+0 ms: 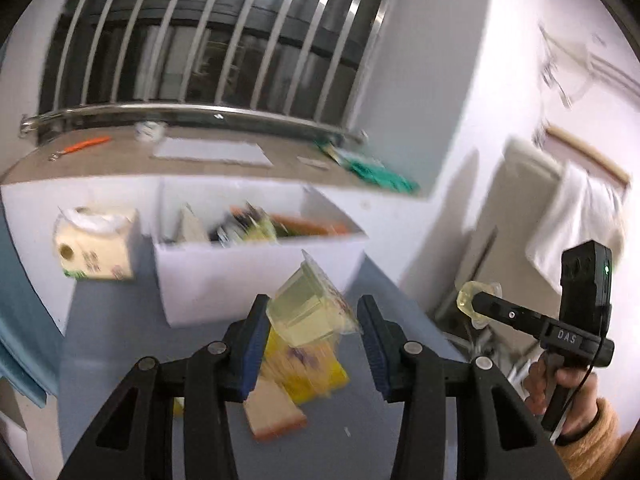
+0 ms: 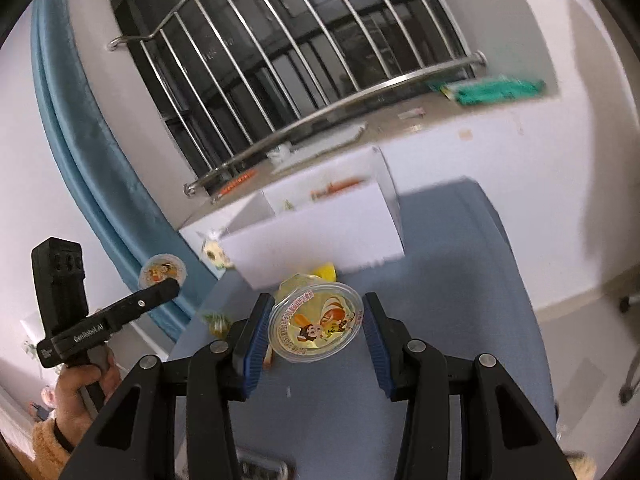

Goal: Organize snacks
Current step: 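Carry both jelly cups over the white box and open both tools, then grasp the cartoon-printed flatbread pack with the right tool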

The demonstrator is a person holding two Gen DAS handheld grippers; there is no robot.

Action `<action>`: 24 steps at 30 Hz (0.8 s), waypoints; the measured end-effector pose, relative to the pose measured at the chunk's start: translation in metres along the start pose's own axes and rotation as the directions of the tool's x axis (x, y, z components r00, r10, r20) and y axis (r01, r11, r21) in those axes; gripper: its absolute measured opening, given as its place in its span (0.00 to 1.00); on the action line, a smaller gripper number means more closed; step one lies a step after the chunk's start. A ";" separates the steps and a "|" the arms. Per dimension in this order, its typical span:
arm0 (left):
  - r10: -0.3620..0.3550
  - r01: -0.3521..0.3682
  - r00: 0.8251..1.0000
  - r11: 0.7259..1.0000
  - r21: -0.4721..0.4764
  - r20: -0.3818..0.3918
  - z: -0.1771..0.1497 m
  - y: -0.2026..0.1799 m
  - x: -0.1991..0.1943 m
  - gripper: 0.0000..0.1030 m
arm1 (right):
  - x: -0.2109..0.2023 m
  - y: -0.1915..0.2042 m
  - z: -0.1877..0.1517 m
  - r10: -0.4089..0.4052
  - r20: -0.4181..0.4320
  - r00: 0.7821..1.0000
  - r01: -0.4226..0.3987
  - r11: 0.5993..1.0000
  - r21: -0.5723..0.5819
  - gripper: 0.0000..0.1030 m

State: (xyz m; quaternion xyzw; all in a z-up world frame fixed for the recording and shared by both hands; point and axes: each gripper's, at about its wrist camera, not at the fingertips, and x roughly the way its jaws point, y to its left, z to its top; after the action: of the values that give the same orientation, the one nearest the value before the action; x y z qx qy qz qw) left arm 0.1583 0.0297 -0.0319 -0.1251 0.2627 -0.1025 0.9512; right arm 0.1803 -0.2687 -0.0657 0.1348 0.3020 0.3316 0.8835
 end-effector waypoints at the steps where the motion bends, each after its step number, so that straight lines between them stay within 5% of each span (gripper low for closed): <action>1: 0.011 -0.011 1.000 1.000 -0.013 0.011 0.011 0.008 0.003 0.47 | 0.007 0.005 0.013 0.003 0.009 1.000 -0.003 1.000 -0.013 0.47; 13: 0.151 -0.153 0.986 0.988 -0.019 -0.066 0.104 0.070 0.095 0.48 | 0.138 0.003 0.150 -0.102 -0.088 0.991 0.096 0.993 -0.075 0.49; 14: 0.159 -0.162 0.985 0.987 -0.025 -0.072 0.106 0.075 0.101 0.64 | 0.148 0.001 0.158 -0.103 -0.082 0.991 0.097 0.993 -0.073 0.49; 16: 0.184 -0.191 0.974 0.981 -0.044 -0.134 0.109 0.086 0.118 0.99 | 0.158 -0.003 0.164 -0.091 -0.105 0.990 0.084 0.994 -0.065 1.00; 24: 0.174 -0.187 0.972 0.979 -0.078 -0.156 0.085 0.096 0.118 1.00 | 0.155 -0.002 0.162 -0.118 -0.111 0.987 0.109 0.991 -0.082 1.00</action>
State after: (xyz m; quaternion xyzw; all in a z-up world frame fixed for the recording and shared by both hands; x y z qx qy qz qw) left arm 0.3146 0.1058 -0.0456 -0.1364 0.3477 -0.0124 0.9276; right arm 0.3746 -0.1726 -0.0091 0.0643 0.3472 0.2994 0.8864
